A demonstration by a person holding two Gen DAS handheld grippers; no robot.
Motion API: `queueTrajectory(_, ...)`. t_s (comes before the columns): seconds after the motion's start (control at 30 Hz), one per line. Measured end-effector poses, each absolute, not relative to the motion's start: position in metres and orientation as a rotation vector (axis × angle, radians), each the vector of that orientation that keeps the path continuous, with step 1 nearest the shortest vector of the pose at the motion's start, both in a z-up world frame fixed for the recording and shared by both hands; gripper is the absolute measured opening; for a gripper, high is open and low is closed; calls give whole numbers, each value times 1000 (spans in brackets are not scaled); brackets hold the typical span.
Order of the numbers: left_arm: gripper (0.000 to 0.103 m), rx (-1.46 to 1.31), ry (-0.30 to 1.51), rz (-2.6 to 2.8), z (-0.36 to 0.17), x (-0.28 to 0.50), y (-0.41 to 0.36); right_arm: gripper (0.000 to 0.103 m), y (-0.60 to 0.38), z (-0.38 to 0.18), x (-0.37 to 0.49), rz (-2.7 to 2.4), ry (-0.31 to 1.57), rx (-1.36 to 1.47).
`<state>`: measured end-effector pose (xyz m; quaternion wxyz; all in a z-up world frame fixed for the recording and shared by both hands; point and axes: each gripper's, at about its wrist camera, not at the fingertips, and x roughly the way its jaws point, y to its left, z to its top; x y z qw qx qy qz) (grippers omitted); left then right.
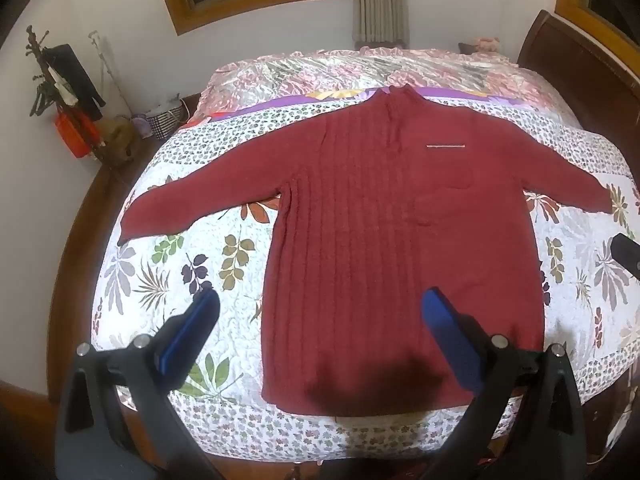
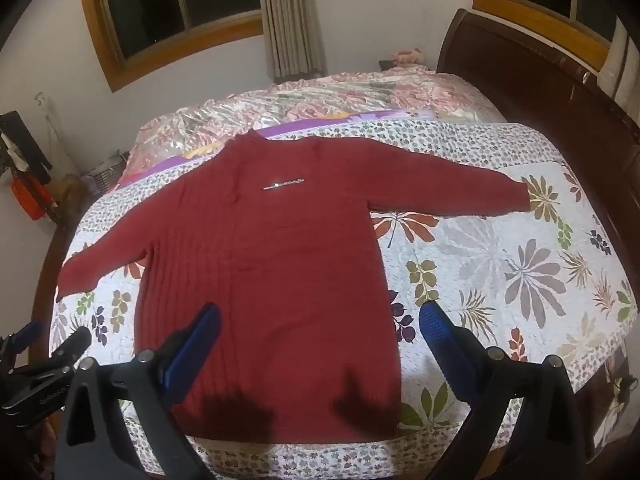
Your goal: Fold small clothes
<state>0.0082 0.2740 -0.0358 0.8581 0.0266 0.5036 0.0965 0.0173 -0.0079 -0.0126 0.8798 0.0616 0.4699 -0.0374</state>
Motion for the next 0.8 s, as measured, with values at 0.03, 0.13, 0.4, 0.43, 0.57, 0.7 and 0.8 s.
queueTrajectory(0.03,100,58,1058,204,-36,8,273,99,-8,-12,18,-77,979,129)
queueTrajectory(0.13,100,58,1058,209,-36,10,273,99,-10,-12,21,-74,981,128)
queueTrajectory(0.4,100,62,1060,220,-37,14,274,99,-4,-15,24,-67,984,118)
queueTrajectory(0.43,100,62,1059,221,-37,14,274,99,-4,-15,25,-67,984,118)
queueTrajectory(0.57,100,66,1058,225,-37,14,274,99,-4,-16,25,-67,983,116)
queueTrajectory(0.7,100,64,1059,224,-37,14,275,99,-4,-17,28,-66,990,118)
queueTrajectory(0.8,100,66,1057,226,-37,14,275,99,-4,-19,30,-63,995,115)
